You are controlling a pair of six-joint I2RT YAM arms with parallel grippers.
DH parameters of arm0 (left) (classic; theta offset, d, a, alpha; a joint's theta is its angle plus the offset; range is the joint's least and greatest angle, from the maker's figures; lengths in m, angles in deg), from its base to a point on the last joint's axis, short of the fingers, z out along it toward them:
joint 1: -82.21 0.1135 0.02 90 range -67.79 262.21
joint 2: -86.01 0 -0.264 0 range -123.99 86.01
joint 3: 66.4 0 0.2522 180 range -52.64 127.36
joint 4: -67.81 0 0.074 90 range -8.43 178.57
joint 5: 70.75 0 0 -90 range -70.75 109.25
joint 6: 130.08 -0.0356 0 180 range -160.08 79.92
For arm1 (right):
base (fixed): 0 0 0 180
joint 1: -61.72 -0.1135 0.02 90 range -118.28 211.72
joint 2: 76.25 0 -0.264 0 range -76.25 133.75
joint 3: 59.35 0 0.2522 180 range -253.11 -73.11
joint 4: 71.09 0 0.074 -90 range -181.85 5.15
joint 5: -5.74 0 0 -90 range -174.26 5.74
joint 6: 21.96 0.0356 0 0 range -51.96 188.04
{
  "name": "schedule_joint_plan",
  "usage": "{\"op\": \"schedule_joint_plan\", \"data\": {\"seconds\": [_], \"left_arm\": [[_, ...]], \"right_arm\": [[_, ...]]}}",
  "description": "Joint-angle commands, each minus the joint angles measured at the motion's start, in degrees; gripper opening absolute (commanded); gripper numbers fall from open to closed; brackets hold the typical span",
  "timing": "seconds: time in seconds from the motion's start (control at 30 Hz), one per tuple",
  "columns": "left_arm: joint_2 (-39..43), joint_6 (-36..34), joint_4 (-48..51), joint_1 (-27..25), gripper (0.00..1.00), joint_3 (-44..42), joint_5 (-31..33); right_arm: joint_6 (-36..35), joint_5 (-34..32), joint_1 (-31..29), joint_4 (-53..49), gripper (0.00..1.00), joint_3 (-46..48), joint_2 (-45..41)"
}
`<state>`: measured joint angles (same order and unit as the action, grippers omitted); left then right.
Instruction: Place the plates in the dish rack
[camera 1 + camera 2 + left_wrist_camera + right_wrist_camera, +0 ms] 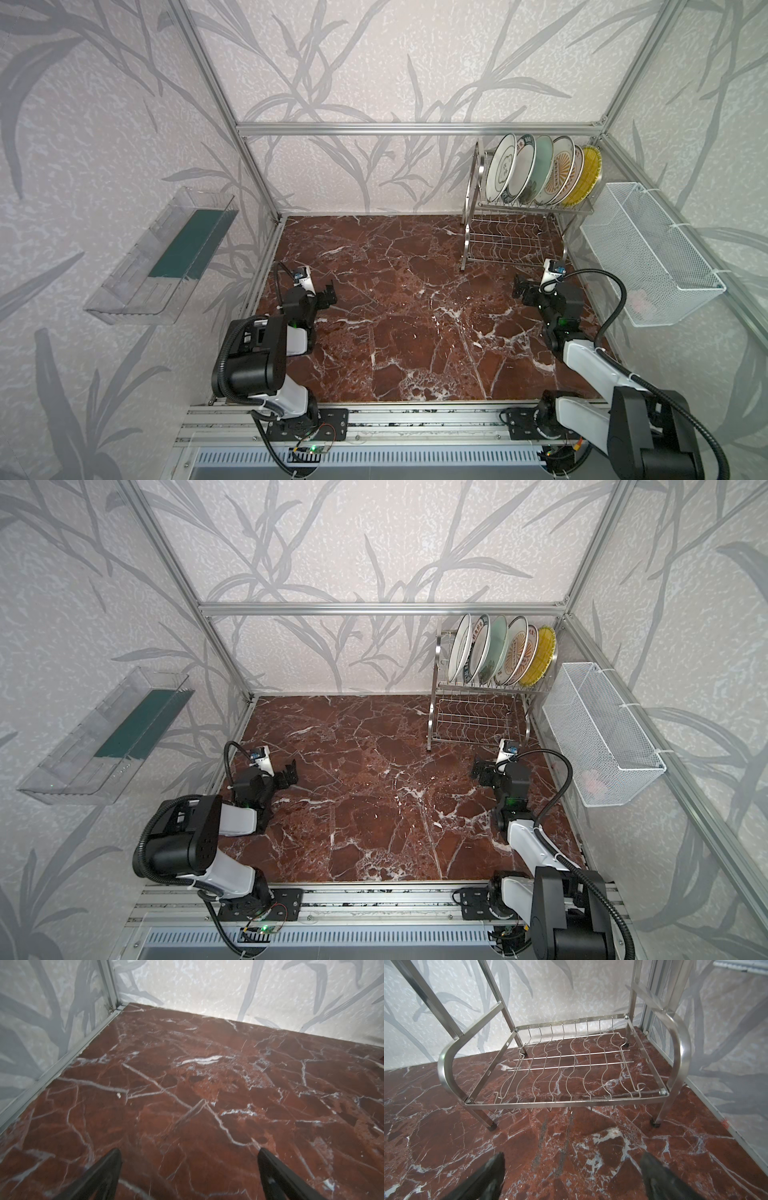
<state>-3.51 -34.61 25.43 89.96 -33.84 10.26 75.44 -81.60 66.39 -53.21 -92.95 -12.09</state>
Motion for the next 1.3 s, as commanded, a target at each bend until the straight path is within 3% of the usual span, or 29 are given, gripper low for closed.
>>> {"op": "schedule_joint_plan", "data": {"seconds": [0.0,0.07,0.3,0.53,0.67,0.83,1.03,1.13,1.17,1.27], "left_arm": [[0.4,-2.2,1.2,0.1,0.99,1.8,-2.4],[-0.8,-1.8,-2.8,0.1,0.99,0.9,-2.3],[-0.3,-1.0,-2.9,0.0,0.99,0.4,0.9],[-0.3,-1.1,-2.6,0.0,0.99,0.5,0.9],[-0.3,-1.2,-2.2,-0.1,0.99,0.7,1.0],[-0.3,-1.3,-2.2,-0.1,0.99,0.8,1.0],[-0.3,-1.3,-2.2,-0.1,0.99,0.7,0.9],[-0.3,-1.3,-2.2,-0.2,0.99,0.7,1.0],[-0.3,-1.3,-2.2,-0.2,0.99,0.7,1.0],[-0.3,-1.3,-2.1,-0.1,0.99,0.7,1.0]], "right_arm": [[-1.0,0.6,0.2,3.5,0.99,1.2,0.4],[-1.2,0.6,0.2,4.0,0.99,1.9,0.2],[-1.5,1.6,0.2,9.7,0.99,3.7,3.0],[-1.3,4.4,0.1,27.2,0.99,4.9,15.3],[-1.7,7.0,0.2,30.7,0.99,3.9,21.4],[-2.9,9.6,0.1,29.9,0.99,3.4,21.4],[-5.6,5.7,-2.6,33.6,0.99,5.1,22.5],[-5.9,6.2,-3.4,41.4,0.99,5.6,29.1],[-5.9,6.7,-3.3,41.0,0.99,5.1,29.0],[-8.7,3.1,-6.0,21.7,0.99,-2.0,25.3]]}}
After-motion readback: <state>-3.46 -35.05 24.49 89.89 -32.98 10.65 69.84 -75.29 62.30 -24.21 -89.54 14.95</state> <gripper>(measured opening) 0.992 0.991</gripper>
